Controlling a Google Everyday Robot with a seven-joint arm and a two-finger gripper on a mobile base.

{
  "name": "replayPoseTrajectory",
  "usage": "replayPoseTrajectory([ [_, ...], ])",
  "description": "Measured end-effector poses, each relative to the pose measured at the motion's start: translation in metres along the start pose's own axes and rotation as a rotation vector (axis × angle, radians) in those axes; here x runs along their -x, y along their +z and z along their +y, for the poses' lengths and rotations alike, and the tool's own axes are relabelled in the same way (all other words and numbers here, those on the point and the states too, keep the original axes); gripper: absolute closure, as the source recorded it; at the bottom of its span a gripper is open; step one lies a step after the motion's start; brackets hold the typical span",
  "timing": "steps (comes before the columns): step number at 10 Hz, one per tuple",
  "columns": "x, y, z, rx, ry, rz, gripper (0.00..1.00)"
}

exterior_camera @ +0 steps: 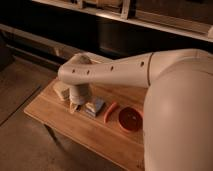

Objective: Pick up the ceramic cup

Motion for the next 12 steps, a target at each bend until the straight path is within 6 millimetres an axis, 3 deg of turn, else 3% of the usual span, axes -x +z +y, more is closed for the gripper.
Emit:
replayPoseTrajectory([
  [5,0.006,-0.004,0.0,-0.014,0.009,-0.018,0.35],
  [8,0.058,-0.024,-0.012,0.004,0.14,-0.124,0.35],
  [12,0.092,-0.025,-0.013,0.057,0.184,-0.16,0.35],
])
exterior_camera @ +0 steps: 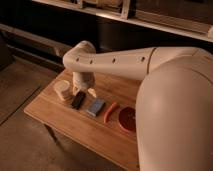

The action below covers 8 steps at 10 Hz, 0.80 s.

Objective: Pick up the ceramic cup

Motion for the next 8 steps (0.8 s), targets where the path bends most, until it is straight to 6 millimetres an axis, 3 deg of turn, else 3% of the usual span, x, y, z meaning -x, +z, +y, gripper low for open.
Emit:
replayPoseTrajectory([
  [8,0.038,0.002,0.041,-0.055,-0.18,0.005,0.35],
])
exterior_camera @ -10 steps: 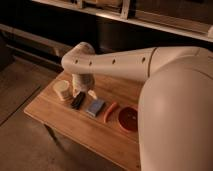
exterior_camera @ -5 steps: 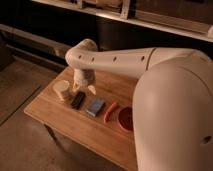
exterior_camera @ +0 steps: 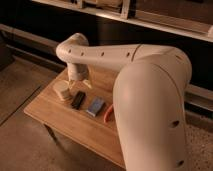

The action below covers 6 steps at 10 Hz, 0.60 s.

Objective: Pick up the ceramic cup

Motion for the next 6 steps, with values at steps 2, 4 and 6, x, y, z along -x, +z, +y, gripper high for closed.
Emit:
replayPoseTrajectory([
  [2,0.01,0.005,0.018,-0.011,-0.036,0.011,0.35],
  [4,0.016,0.009,0.033,-0.015,-0.07,0.016,0.35],
  [6,0.024,0.012,0.04,-0.017,-0.097,0.021,0.35],
])
